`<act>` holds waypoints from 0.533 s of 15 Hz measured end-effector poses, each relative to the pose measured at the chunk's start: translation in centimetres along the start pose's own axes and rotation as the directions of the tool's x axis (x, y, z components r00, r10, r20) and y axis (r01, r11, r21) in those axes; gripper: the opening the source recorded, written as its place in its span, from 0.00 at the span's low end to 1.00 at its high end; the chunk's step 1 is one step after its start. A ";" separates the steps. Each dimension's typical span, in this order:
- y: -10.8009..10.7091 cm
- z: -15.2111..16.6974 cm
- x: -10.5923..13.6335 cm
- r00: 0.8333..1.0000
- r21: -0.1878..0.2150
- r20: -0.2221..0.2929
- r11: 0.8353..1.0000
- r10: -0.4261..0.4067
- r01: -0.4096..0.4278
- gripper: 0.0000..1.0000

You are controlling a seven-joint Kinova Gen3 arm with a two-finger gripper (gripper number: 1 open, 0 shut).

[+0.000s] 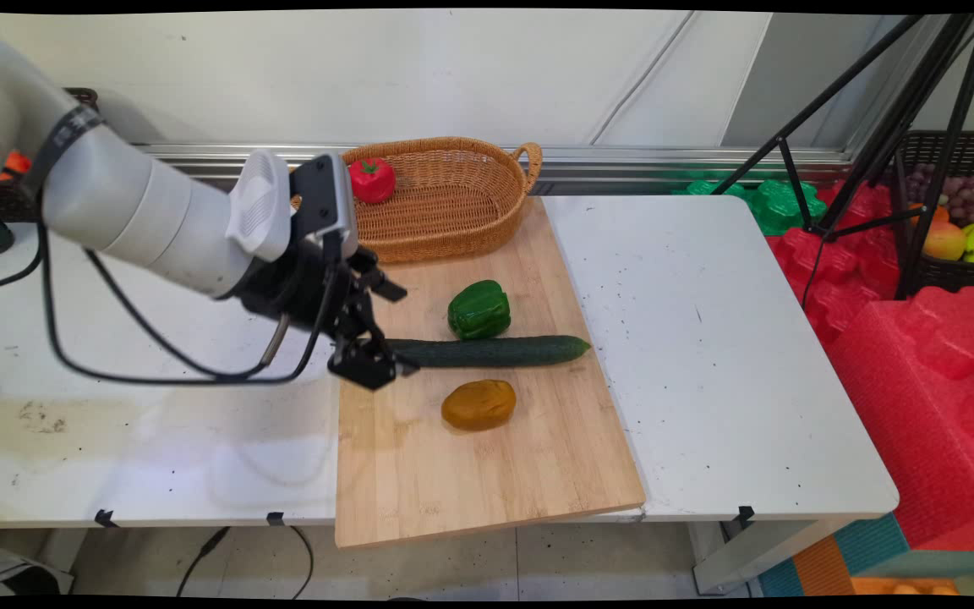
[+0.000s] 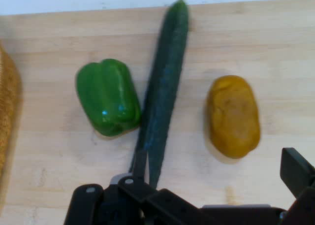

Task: Pick up the potato from the cutting board

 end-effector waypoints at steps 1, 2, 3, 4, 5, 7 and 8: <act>0.6 -0.3 0.1 1.000 -0.006 -0.002 1.000 -0.001 0.001 1.00; 1.1 -0.4 0.2 1.000 -0.012 -0.002 1.000 -0.001 0.001 1.00; 1.7 -0.4 0.4 1.000 -0.018 -0.004 1.000 -0.003 0.003 1.00; 2.1 -0.3 0.6 1.000 -0.021 -0.006 1.000 -0.005 0.005 1.00; 2.3 -0.2 0.7 1.000 -0.022 -0.006 1.000 -0.007 0.007 1.00; 2.8 0.6 1.3 1.000 -0.021 -0.002 1.000 -0.013 0.013 1.00; 2.9 1.0 1.5 1.000 -0.021 0.000 1.000 -0.015 0.015 1.00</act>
